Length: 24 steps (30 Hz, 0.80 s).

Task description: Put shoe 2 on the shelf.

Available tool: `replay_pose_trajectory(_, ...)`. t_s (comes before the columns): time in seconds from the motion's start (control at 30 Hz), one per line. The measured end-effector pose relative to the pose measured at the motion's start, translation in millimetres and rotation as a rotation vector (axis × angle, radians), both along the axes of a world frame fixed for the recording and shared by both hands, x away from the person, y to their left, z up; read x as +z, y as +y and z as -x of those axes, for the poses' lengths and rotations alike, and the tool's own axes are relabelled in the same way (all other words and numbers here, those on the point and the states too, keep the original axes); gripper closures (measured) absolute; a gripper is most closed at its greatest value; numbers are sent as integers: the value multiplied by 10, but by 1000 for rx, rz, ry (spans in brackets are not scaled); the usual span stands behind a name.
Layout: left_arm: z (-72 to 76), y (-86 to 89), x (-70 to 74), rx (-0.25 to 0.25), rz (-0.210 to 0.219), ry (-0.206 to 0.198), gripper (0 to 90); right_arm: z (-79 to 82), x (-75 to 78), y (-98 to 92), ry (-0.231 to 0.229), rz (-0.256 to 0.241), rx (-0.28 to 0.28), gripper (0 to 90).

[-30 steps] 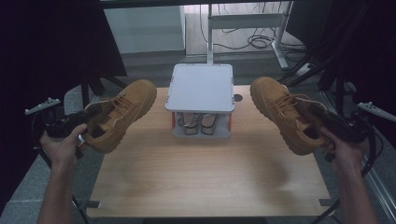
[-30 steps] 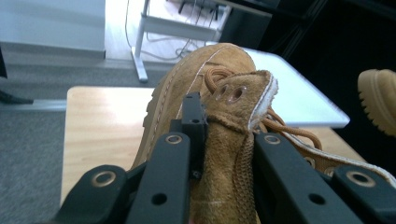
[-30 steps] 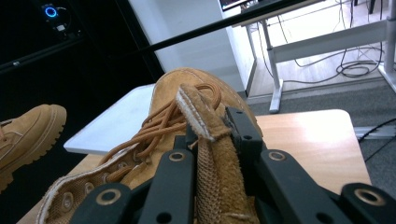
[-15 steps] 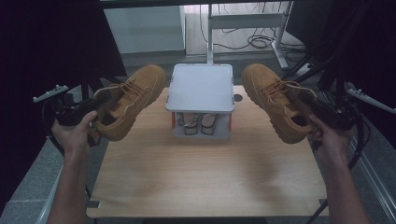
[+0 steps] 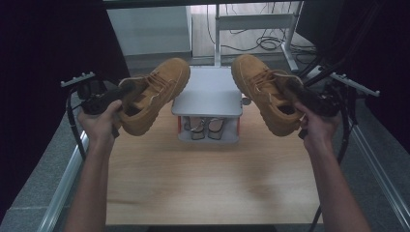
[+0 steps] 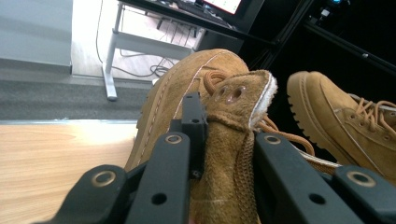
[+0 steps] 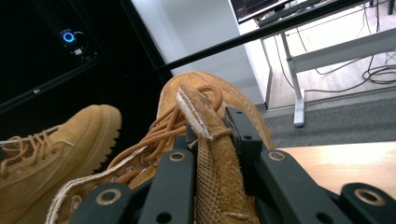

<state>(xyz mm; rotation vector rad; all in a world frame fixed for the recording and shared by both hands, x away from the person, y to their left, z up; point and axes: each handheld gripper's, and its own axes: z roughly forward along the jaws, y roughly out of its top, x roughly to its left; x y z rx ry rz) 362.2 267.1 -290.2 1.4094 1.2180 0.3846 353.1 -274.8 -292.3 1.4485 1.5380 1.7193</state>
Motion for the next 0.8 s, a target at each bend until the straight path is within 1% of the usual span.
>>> replay_pose_trajectory(0.1, -89, -82, 11, 2, 6, 7, 807, -86, 42, 129, -2, -3, 1, 807)
replay_pose_trajectory(0.23, -186, -185, 37, 2, 2, 14, 806, -184, 63, 260, 12, -29, 0, 806)
replay_pose_trajectory(0.3, -228, -227, 41, 1, 10, 17, 805, -230, 64, 318, 24, -52, -4, 806)
replay_pose_trajectory(0.33, -248, -244, 39, 0, 13, 18, 805, -252, 59, 338, 22, -52, -7, 806)
replay_pose_trajectory(0.37, -268, -259, 36, -2, 18, 22, 805, -272, 62, 370, 33, -66, -9, 806)
replay_pose_trajectory(0.5, -361, -320, 28, -14, 39, 40, 805, -360, 65, 475, 46, -55, -14, 806)
replay_pose_trajectory(0.7, -528, -403, 30, -22, 50, 71, 803, -517, 64, 615, 76, -87, -24, 805)
replay_pose_trajectory(0.8, -623, -446, 31, -24, 55, 85, 803, -615, 69, 699, 107, -91, -24, 804)
